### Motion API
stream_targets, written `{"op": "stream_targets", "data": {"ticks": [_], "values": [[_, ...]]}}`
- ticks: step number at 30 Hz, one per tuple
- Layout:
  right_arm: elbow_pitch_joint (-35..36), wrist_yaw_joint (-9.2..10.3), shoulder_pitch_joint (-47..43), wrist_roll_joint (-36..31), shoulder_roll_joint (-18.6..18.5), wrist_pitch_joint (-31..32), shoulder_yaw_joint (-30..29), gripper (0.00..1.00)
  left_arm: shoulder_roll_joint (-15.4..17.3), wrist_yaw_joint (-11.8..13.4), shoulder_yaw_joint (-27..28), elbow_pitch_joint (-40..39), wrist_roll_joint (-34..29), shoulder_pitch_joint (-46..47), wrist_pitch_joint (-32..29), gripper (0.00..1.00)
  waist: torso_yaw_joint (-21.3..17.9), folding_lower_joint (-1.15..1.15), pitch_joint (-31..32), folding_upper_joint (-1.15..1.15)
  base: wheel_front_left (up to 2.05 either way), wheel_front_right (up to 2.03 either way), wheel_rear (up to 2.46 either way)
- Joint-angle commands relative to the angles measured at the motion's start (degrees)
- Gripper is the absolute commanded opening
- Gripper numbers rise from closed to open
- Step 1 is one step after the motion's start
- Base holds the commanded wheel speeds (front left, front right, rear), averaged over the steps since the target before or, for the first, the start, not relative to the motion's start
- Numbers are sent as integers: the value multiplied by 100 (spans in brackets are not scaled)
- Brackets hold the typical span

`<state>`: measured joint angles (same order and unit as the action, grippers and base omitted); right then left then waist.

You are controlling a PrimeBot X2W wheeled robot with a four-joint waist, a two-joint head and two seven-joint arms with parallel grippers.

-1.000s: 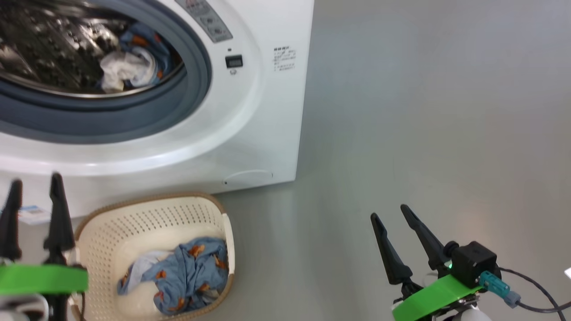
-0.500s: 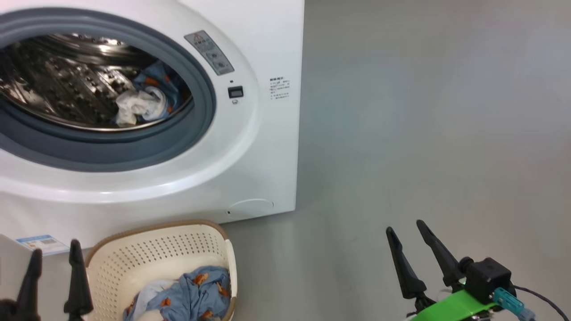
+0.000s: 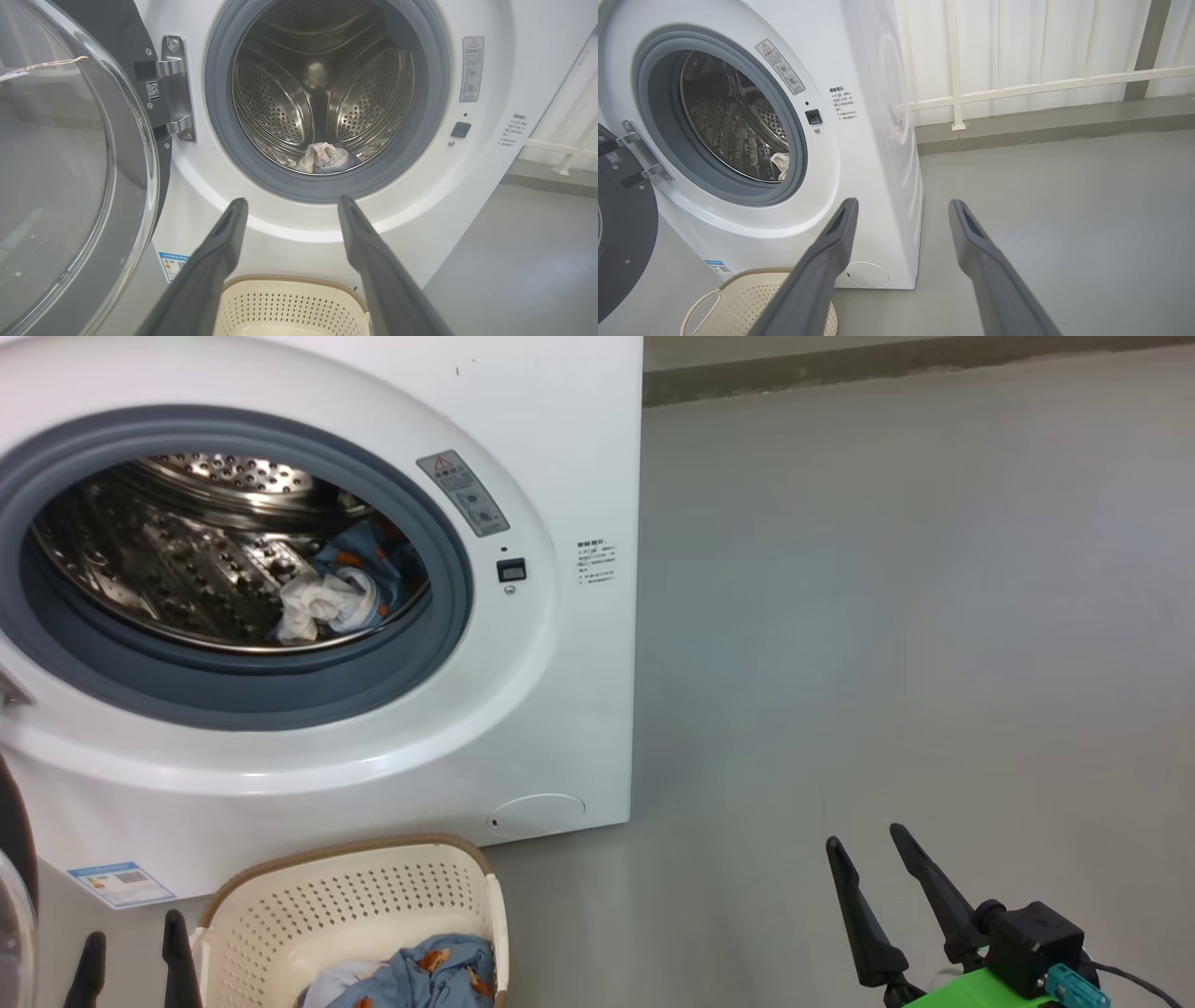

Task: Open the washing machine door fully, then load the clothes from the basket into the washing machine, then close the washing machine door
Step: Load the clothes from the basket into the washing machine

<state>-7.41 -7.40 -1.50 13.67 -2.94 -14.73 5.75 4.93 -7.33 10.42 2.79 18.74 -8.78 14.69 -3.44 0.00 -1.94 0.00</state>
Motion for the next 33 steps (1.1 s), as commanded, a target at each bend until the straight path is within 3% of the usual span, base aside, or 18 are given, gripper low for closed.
{"op": "stream_targets", "data": {"ticks": [1,19,33], "values": [[139,-9,9,-84,6,-27,99,100,38,-15,220,-167,-79,32,30,100,32,0,81,0,0,0,0],[179,-9,-103,-157,6,-27,28,100,-66,-15,140,-260,-210,-213,30,100,88,0,136,0,0,0,0],[223,-9,-42,-93,6,-27,80,100,16,-15,43,-207,35,-142,30,100,81,0,-215,0,0,0,0]]}}
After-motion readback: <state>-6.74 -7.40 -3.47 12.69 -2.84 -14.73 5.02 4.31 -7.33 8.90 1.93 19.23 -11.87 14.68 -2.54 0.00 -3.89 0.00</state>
